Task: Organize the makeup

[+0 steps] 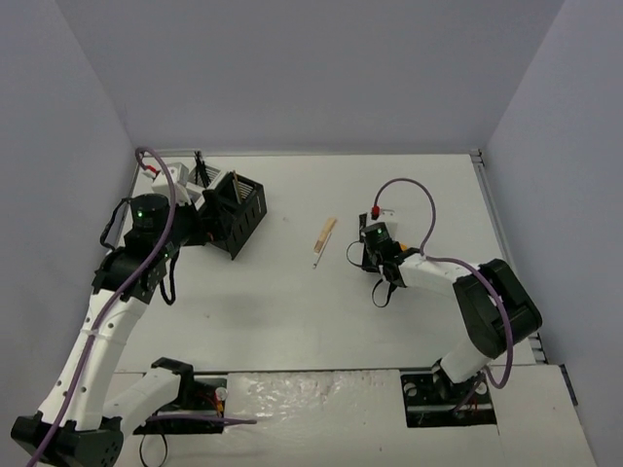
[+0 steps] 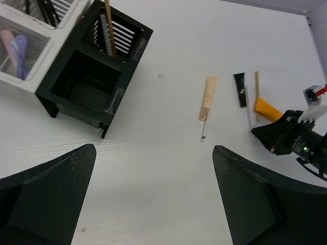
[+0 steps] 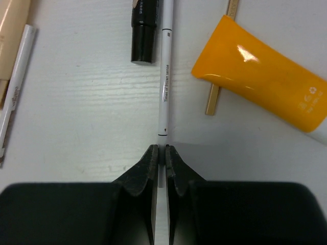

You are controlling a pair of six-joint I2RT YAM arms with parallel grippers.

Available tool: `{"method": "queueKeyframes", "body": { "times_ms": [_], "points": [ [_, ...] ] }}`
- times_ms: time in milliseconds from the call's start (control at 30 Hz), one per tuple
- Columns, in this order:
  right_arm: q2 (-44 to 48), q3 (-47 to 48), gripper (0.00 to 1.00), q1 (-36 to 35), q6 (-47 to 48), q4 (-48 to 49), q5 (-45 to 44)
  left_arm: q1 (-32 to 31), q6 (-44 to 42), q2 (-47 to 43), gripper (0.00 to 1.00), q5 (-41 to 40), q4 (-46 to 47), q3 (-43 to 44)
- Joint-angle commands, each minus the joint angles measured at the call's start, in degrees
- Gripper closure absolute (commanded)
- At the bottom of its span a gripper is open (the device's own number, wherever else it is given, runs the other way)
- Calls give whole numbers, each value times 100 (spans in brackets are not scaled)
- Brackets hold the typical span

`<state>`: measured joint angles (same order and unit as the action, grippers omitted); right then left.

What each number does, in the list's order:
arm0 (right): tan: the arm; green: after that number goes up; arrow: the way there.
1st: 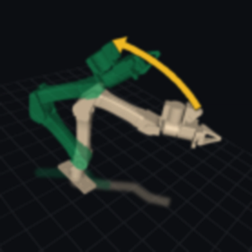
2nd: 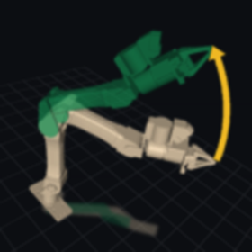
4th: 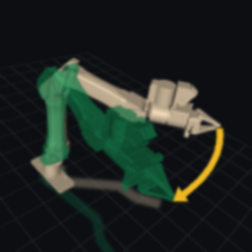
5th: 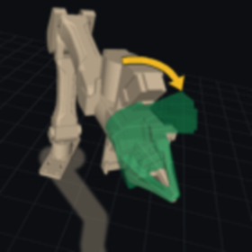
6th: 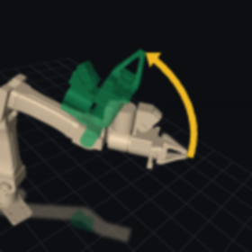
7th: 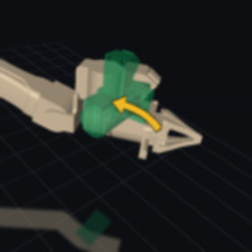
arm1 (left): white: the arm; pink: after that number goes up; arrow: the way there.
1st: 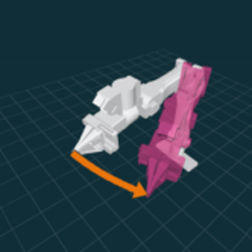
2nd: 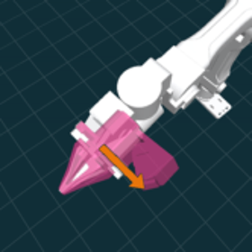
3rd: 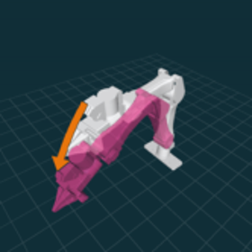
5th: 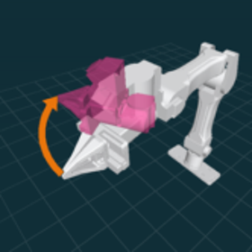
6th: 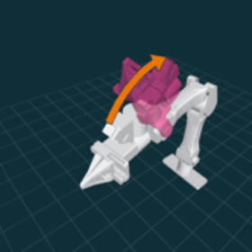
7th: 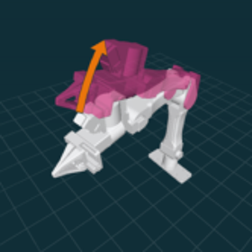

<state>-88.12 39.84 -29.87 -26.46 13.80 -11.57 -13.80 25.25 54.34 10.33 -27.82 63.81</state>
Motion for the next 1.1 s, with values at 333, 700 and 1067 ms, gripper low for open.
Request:
{"method": "queueKeyframes", "body": {
  "times_ms": [333,700,1067],
  "points": [
    [3047,-748,100,-983,907,2051,1536,-1439,1319,1117,3,497,1787,533],
    [3069,-525,100,-1056,846,2518,2253,-2314,1553,2014,4,111,2525,1098],
    [2906,-617,100,-1073,616,2935,2475,-2565,1684,2500,26,-243,2950,1114]
  ]
}}
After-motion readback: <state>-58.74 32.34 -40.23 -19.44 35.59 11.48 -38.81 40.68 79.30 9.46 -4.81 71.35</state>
